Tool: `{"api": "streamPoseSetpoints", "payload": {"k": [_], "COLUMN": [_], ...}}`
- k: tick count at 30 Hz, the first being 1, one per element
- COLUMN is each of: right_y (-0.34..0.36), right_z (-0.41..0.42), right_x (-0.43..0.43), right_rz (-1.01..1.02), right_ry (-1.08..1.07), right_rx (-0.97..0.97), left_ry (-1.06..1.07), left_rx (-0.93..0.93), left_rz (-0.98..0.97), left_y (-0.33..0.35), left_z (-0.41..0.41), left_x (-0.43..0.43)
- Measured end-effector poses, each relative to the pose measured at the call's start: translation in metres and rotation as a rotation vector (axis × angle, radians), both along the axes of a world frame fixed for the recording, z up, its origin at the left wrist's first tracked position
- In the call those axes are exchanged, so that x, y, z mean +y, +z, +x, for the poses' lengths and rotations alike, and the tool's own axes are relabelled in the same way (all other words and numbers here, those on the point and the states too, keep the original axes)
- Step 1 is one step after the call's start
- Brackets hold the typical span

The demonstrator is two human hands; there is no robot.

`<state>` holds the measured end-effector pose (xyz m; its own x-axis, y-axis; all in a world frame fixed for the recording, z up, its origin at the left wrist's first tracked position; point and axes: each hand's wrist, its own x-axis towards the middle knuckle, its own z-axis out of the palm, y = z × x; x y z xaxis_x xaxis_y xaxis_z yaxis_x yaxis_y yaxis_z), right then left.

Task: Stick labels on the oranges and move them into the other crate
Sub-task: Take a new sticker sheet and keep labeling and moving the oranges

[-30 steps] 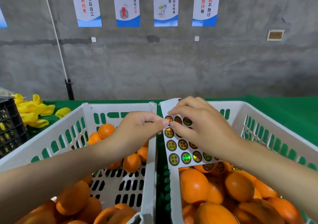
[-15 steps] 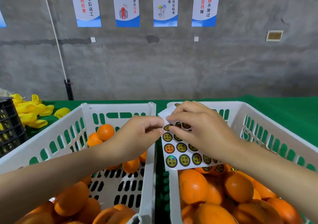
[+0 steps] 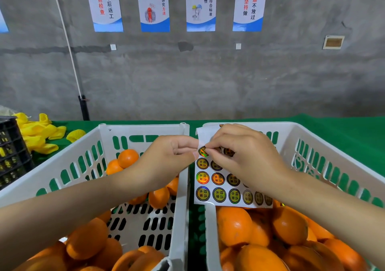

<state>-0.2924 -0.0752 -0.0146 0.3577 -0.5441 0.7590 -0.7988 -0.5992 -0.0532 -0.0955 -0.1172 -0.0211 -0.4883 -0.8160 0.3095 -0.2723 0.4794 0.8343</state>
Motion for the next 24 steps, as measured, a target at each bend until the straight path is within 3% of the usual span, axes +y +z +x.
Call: {"api": "streamPoseSetpoints", "payload": {"k": [5,13,24], "right_y": [0.000,-0.001,-0.005], "right_z": [-0.001,0.001,0.002], "right_x": [-0.002,0.000,0.002], "right_rz": [0.095,0.034,0.023], "right_ry": [-0.011,-0.044,-0.023], "right_rx": [-0.077,-0.087,-0.052], "left_ry": [0.000,-0.006,0.142], "left_rx": [0.006,0.068,-0.191], "left_rz": [-0.005,-0.096,-0.407], "left_y": [0.002,0.004,0.006], "left_z": [-0.001,-0.001,-0.001], "left_x": [0.000,0.002,0.011]}}
